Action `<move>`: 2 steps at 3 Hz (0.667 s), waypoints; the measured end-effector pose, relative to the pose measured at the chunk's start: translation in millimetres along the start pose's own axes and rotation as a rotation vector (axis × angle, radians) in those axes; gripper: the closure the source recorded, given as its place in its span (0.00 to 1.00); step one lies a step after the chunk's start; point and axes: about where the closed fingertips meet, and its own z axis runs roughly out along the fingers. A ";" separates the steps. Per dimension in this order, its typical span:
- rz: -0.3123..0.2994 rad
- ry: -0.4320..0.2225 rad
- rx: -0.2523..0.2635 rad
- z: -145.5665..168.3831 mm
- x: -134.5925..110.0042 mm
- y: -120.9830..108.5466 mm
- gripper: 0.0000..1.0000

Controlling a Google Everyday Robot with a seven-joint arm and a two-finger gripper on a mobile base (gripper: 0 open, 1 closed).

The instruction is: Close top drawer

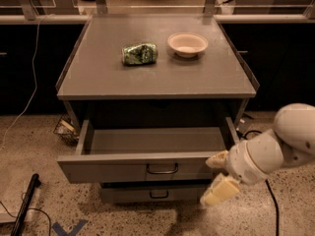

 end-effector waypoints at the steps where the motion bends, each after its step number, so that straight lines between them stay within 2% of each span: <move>1: 0.014 0.022 -0.037 9.8 -22.3 -66.3 0.54; 2: 0.013 0.027 -0.040 12.9 -31.6 -88.5 0.76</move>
Offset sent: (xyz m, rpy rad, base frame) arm 0.2134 0.0192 -0.0222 -0.0512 0.0400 0.0249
